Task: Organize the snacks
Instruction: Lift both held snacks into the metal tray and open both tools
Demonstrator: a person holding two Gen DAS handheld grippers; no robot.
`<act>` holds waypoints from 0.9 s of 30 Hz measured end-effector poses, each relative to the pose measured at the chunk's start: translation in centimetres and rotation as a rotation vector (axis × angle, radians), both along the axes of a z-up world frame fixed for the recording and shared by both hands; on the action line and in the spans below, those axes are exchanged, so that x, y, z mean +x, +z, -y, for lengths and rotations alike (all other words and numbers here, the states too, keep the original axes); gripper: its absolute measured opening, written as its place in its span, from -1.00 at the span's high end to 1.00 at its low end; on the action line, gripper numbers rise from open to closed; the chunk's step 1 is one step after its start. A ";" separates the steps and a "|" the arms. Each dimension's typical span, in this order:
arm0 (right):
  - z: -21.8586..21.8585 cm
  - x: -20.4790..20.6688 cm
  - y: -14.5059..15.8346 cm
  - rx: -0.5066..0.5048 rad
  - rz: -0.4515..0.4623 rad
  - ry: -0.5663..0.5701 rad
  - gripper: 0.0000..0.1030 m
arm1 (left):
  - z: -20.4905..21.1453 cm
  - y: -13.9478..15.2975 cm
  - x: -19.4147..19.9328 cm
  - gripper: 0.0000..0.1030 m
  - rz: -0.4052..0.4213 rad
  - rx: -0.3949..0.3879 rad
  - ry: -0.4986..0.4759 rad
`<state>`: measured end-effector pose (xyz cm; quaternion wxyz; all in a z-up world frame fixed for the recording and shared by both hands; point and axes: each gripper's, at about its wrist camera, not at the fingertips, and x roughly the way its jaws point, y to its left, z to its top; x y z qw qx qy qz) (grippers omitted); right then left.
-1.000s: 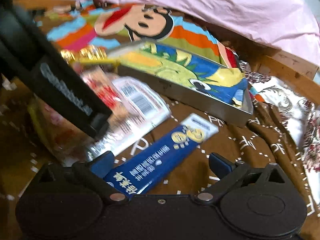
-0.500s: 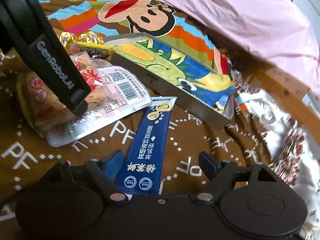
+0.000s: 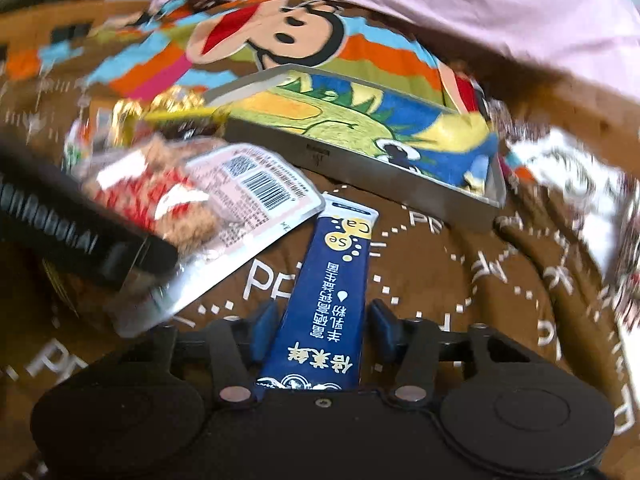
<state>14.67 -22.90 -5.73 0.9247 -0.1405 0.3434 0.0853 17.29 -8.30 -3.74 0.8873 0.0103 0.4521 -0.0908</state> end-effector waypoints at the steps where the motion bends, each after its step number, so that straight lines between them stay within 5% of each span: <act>1: 0.2 0.0 0.2 0.029 -0.005 -0.012 0.18 | 0.1 0.0 -0.2 -0.51 0.005 0.002 0.001; 6: 0.9 -0.2 0.9 0.085 0.000 -0.032 0.25 | 0.2 0.2 -0.8 -0.50 0.024 -0.002 0.010; 17: -0.4 -2.1 3.0 -0.089 0.252 0.042 0.27 | -0.4 2.6 -0.8 -0.50 0.101 -0.074 0.048; 27: 1.3 -2.0 7.3 -0.058 0.478 0.021 0.26 | -1.2 9.1 3.9 -0.50 0.138 -0.055 -0.029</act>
